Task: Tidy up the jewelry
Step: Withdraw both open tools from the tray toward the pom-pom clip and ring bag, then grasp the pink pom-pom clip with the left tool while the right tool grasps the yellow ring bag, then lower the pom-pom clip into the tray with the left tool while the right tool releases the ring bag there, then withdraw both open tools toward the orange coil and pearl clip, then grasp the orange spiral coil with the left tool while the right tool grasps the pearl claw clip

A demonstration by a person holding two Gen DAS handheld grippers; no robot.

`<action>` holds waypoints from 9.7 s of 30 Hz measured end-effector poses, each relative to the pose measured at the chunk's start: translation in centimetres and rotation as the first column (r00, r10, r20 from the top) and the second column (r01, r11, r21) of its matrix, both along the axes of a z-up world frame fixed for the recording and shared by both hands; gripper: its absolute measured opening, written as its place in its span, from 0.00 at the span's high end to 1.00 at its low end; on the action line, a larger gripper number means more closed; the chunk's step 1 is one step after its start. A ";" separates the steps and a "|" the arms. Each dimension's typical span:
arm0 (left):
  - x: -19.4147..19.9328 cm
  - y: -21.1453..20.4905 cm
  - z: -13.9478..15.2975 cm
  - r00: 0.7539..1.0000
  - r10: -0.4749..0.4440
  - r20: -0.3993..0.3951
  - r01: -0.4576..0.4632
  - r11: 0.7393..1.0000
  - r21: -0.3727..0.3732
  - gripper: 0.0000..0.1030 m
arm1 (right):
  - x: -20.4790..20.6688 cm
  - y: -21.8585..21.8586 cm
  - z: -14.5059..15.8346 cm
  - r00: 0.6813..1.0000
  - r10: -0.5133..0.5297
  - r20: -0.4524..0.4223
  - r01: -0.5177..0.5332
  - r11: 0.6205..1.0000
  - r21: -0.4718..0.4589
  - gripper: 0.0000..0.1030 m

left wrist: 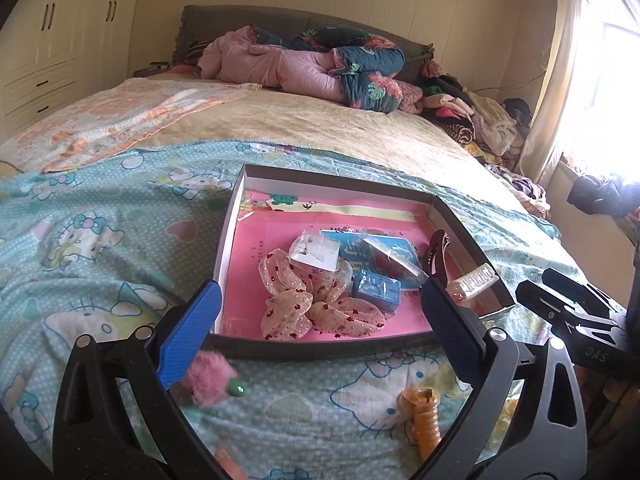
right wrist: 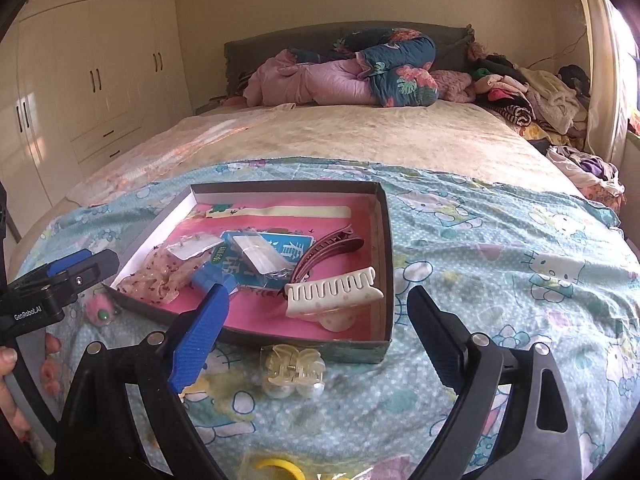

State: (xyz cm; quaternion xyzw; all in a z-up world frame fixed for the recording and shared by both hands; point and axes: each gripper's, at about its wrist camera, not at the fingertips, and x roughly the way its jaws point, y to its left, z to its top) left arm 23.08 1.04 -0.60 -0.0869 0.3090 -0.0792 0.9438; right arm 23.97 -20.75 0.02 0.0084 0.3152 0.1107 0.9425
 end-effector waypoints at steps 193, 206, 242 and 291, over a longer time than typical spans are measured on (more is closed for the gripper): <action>5.5 -2.3 -1.8 0.996 -0.052 -0.067 0.056 0.996 0.073 0.76 | 8.3 2.0 -2.6 0.995 0.056 -0.083 -0.064 0.994 -0.092 0.40; 6.5 -2.6 -2.6 0.995 -0.053 -0.083 0.059 0.995 0.075 0.76 | 10.9 2.0 -4.0 0.990 0.039 -0.133 -0.048 0.997 -0.062 0.31; -1.5 -2.1 0.1 0.999 -0.016 0.033 0.014 0.998 0.067 0.11 | -1.6 -0.5 0.1 0.998 0.030 0.050 -0.026 0.997 -0.079 0.10; -6.8 -5.3 -4.8 0.972 -0.202 -0.121 0.210 0.976 0.058 0.51 | -4.4 -1.3 -4.1 0.996 0.061 -0.060 -0.063 0.998 -0.021 0.10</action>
